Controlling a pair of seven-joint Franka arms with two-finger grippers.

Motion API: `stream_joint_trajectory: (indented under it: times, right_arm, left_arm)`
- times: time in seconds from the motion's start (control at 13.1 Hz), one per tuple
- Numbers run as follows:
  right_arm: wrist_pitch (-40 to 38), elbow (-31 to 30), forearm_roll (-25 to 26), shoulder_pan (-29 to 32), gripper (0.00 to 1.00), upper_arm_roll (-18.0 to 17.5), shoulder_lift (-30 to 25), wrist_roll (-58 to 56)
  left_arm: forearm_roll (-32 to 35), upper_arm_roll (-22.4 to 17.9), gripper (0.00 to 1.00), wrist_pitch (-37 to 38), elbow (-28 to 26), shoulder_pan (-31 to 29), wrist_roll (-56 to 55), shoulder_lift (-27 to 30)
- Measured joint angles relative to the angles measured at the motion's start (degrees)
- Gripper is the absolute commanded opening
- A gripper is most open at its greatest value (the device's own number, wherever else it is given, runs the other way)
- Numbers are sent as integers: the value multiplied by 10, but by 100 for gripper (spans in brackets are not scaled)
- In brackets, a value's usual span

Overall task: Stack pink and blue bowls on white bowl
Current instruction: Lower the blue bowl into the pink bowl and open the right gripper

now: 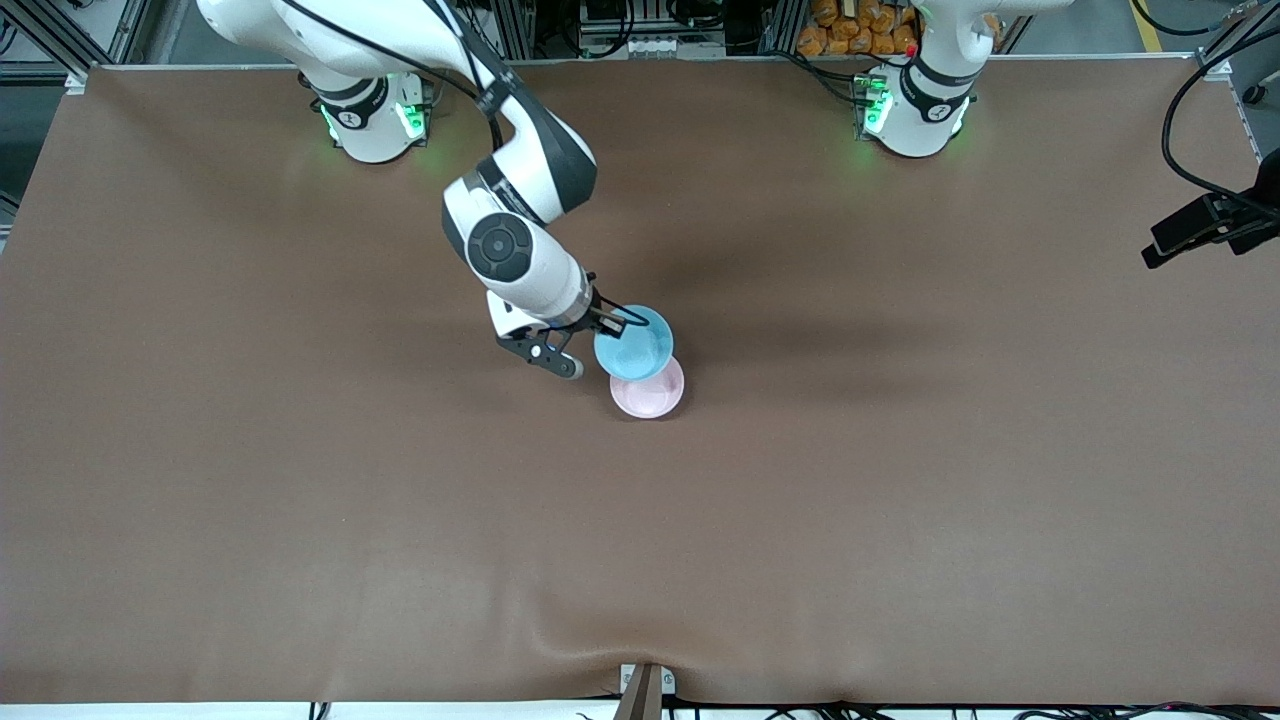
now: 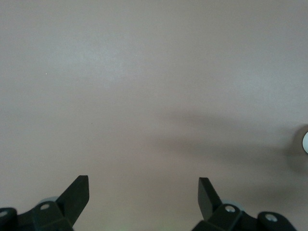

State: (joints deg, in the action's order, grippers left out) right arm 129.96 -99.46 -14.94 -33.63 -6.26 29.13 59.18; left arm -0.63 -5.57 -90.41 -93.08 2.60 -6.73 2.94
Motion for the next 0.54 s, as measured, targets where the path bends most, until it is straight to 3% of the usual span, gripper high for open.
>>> stream_joint_trajectory:
  times: [0.23, 0.54]
  right_arm:
    - [21, 34, 0, 0, 0, 4, 37, 15]
    - [19, 54, 0, 0, 0, 9, 47, 17]
  left_arm:
    - [0, 0, 100, 0, -1, 4, 0, 0]
    - [0, 11, 100, 0, -1, 6, 0, -3]
